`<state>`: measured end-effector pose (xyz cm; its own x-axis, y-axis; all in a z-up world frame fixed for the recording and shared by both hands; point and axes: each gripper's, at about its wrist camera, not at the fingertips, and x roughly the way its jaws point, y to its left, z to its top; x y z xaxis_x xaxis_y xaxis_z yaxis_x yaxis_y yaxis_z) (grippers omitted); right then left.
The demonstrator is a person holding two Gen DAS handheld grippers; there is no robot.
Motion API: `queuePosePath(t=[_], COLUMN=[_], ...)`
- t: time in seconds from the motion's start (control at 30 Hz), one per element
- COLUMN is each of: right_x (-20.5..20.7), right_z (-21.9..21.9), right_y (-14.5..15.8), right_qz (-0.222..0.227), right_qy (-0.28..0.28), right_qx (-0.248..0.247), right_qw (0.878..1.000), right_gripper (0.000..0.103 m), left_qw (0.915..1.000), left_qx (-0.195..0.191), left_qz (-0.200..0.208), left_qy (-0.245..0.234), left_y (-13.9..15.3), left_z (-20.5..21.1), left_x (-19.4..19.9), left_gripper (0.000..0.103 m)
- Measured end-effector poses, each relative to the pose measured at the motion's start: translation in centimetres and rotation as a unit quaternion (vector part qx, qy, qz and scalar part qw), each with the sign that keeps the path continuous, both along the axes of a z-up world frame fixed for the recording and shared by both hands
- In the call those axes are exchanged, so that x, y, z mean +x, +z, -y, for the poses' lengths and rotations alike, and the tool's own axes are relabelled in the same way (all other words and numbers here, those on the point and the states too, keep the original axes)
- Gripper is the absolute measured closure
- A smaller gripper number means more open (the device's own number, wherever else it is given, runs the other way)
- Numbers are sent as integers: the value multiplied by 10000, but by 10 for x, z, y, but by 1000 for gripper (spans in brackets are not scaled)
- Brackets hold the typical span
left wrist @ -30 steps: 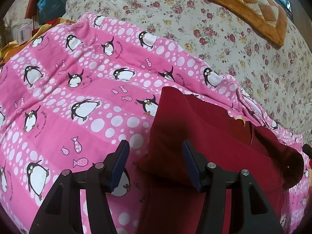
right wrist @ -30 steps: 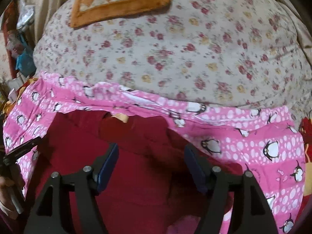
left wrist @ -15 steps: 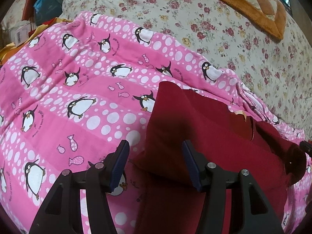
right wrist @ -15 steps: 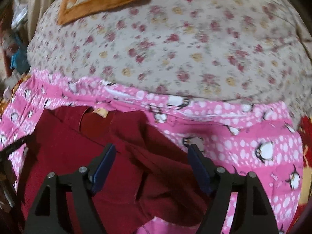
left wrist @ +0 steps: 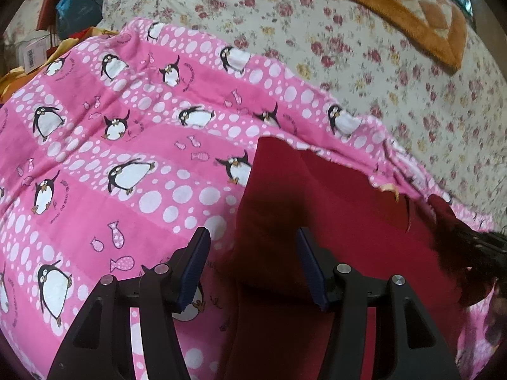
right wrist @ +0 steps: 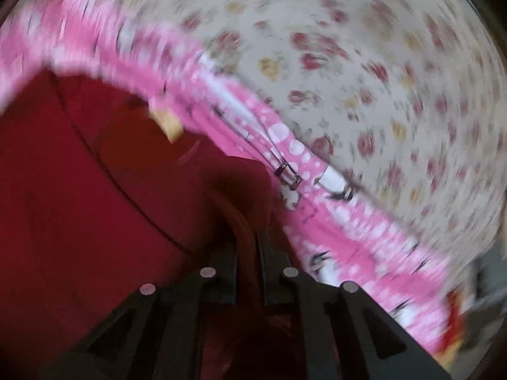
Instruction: Fold small clothes
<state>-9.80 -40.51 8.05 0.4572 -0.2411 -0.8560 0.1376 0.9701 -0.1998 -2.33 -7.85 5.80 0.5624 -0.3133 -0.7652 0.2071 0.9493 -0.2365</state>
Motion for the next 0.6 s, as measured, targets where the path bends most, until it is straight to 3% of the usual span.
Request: queuePosePath(t=[0.03,0.13,0.27,0.3,0.33,0.4,0.47,0.6], right_x=[-8,-29,-36,-35,-31,-21,-24,-54], right_z=[3,-9,-63,-78,-92,-114,-122,-104], right_y=[14,49,48,38,22,-11,-26,-12], right_qz=[262,990,1325,1292,1128,413,14,147], right_qy=[-128,-171,166,247,326,400,465,449], right_qx=[489,1323,1768,1887,2023,2316,2477,2559], right_qw=[9984,9861,9752,9732,9723,9711,9677,9655], right_gripper=[92,92,90,87,77,62,62,54], left_qw=[9999,9991,9953,9947,9938,9918,9895,9873], left_qx=[-83,-393,-965,-1029,-1107,-1249,-1370,-1332], left_qz=[55,172,62,29,-19,-81,-88,-121], left_qy=[15,58,-6,-37,-102,-253,-461,-859], left_y=[3,11,14,14,14,15,18,21], left_z=[-2,-9,-16,-16,-15,-13,-8,9], left_x=[-1,-3,0,0,0,0,-3,-6], left_gripper=[67,67,67,67,67,67,67,67])
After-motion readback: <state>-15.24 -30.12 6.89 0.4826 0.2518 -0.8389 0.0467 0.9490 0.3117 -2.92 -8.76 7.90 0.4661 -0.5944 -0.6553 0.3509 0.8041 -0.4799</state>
